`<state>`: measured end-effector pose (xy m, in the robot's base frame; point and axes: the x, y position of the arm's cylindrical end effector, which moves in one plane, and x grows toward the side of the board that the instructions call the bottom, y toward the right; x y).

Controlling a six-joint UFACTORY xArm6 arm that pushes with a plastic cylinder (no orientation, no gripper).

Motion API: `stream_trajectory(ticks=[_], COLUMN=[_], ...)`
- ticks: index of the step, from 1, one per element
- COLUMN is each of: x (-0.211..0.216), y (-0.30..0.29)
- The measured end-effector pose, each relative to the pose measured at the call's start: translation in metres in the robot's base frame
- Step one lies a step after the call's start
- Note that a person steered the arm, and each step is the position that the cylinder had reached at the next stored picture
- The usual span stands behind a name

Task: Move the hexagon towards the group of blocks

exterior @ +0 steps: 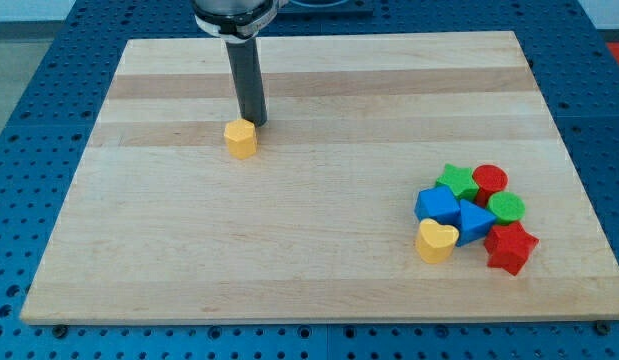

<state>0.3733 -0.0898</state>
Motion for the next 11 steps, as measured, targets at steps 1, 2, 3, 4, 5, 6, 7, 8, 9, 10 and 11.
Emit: stream_trajectory(ticks=[1,2,3,4,5,6,7,8,9,10,11], x=[0.054,0.060,0.023,0.019,0.076,0.117,0.125,0.104,0.095,0.124,0.138], y=[0.011,0.019,0.019,-0.010,-0.027,0.018,0.029,-0.011,-0.060,-0.079,-0.022])
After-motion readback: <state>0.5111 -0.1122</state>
